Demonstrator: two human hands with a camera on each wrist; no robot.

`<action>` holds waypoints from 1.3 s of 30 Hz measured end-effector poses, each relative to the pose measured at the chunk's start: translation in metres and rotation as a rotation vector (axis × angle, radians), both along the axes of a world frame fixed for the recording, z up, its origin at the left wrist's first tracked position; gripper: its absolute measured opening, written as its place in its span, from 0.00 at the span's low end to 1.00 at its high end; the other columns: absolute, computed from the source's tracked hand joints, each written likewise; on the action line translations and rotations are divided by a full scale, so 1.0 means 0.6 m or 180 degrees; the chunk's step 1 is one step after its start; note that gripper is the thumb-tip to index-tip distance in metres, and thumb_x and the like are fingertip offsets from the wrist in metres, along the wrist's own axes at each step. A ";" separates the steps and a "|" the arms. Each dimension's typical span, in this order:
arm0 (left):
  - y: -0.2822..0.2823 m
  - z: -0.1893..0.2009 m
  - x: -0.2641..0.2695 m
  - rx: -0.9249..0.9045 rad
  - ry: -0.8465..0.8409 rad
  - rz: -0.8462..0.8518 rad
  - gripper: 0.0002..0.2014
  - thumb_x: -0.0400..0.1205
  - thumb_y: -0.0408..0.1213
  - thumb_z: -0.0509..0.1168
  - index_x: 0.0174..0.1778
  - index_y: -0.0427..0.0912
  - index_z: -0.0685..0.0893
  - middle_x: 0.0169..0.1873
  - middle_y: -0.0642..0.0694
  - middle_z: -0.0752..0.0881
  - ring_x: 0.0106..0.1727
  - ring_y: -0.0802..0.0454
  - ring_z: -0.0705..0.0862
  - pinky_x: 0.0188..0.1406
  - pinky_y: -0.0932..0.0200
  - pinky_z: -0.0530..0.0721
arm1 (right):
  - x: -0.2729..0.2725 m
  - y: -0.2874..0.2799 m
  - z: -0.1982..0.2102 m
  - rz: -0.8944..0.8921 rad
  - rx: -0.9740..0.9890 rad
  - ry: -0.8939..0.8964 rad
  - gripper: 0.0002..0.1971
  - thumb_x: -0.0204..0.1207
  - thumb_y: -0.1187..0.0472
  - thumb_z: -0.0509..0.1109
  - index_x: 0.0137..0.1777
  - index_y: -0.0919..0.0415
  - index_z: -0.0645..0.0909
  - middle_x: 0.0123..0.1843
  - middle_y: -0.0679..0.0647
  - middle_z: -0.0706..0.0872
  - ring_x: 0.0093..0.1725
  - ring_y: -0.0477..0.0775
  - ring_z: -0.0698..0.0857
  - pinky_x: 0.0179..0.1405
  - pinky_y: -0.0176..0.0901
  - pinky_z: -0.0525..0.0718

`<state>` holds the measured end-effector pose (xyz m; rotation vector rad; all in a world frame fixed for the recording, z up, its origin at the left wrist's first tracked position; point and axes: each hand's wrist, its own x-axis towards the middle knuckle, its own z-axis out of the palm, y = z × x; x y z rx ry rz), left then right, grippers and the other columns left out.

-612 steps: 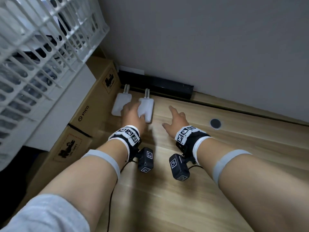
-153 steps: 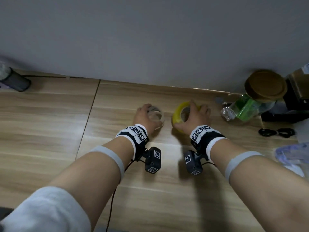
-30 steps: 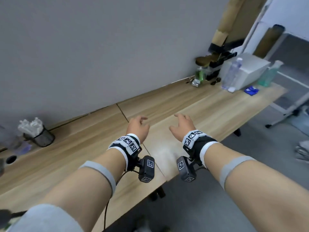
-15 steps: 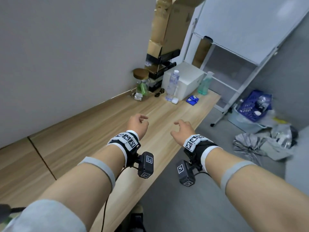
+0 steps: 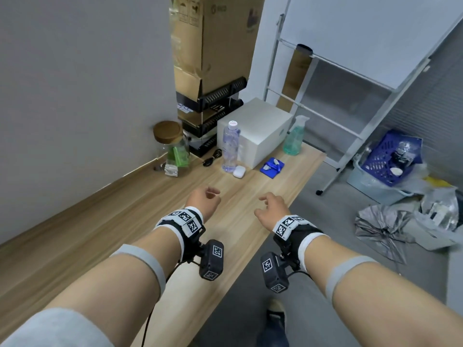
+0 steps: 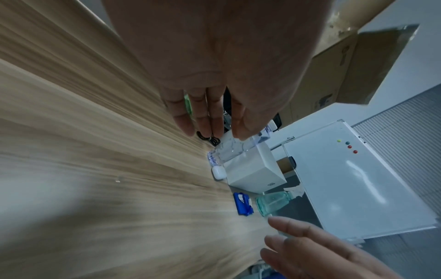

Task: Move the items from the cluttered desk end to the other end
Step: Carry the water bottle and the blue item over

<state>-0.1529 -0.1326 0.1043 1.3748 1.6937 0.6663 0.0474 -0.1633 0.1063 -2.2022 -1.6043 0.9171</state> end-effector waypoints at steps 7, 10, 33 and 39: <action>0.106 -0.034 0.136 -0.0326 0.0178 0.0378 0.10 0.79 0.37 0.72 0.56 0.44 0.84 0.50 0.45 0.88 0.43 0.49 0.84 0.46 0.55 0.82 | 0.177 0.150 -0.051 0.0280 -0.0187 0.0083 0.23 0.76 0.58 0.70 0.71 0.57 0.75 0.70 0.60 0.75 0.61 0.60 0.83 0.59 0.44 0.79; 0.143 -0.050 0.178 -0.0481 0.0084 0.0706 0.13 0.77 0.37 0.74 0.55 0.45 0.81 0.48 0.44 0.87 0.38 0.49 0.83 0.53 0.45 0.88 | 0.235 0.212 -0.063 0.0387 -0.0318 -0.0017 0.25 0.75 0.58 0.71 0.72 0.57 0.74 0.70 0.61 0.74 0.61 0.62 0.83 0.57 0.46 0.79; 0.407 -0.150 0.186 -0.0027 0.0017 0.1525 0.39 0.69 0.43 0.82 0.74 0.49 0.71 0.66 0.48 0.85 0.65 0.47 0.83 0.65 0.55 0.78 | 0.260 0.524 -0.224 0.1134 -0.0504 -0.1129 0.42 0.68 0.42 0.77 0.80 0.48 0.64 0.77 0.56 0.71 0.74 0.67 0.71 0.69 0.56 0.77; 0.409 -0.149 0.182 0.0055 0.0093 0.1558 0.39 0.70 0.42 0.82 0.77 0.47 0.72 0.65 0.50 0.85 0.61 0.52 0.83 0.59 0.61 0.75 | 0.233 0.533 -0.221 0.0967 -0.0750 -0.1061 0.37 0.62 0.45 0.82 0.70 0.48 0.71 0.66 0.62 0.71 0.64 0.68 0.75 0.65 0.52 0.77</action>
